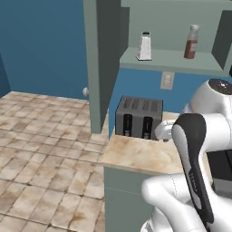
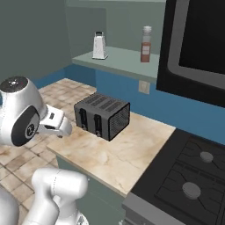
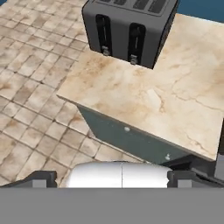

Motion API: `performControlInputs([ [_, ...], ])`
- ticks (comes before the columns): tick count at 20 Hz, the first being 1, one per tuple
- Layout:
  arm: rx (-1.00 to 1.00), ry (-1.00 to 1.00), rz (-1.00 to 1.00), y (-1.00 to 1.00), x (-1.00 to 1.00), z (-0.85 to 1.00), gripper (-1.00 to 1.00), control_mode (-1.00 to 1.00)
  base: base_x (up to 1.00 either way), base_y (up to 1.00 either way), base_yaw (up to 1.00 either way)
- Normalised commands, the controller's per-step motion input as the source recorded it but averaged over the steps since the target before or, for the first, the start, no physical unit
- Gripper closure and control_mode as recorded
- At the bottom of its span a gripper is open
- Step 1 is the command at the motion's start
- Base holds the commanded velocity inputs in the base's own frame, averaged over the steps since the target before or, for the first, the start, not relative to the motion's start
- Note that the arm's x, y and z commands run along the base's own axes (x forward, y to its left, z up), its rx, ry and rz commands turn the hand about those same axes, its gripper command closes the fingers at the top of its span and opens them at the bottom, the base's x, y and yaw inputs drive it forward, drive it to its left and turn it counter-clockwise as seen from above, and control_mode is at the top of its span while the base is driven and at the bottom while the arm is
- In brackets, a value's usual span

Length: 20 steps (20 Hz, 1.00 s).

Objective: Pick the cheese from the fridge and the cheese grater from the cabinet and place them next to the salad bowl.

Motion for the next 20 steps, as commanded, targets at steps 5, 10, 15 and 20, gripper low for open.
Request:
performControlInputs([
  [5, 0.0, -0.33, 0.14, 0.0, -0.01, 0.93, -1.0, -1.0, 0.0, 0.0, 0.0],
  [10, 0.0, -0.27, 0.12, -0.05, -0.02, 0.91, -1.0, -1.0, 0.0, 0.0, 0.0],
  [15, 0.01, -0.24, 0.05, -0.27, 0.0, 0.71, -1.0, -1.0, 0.0, 0.0, 0.0],
  [20, 0.02, -0.27, 0.05, -0.22, 0.13, 0.61, -1.0, -1.0, 0.0, 0.0, 0.0],
])
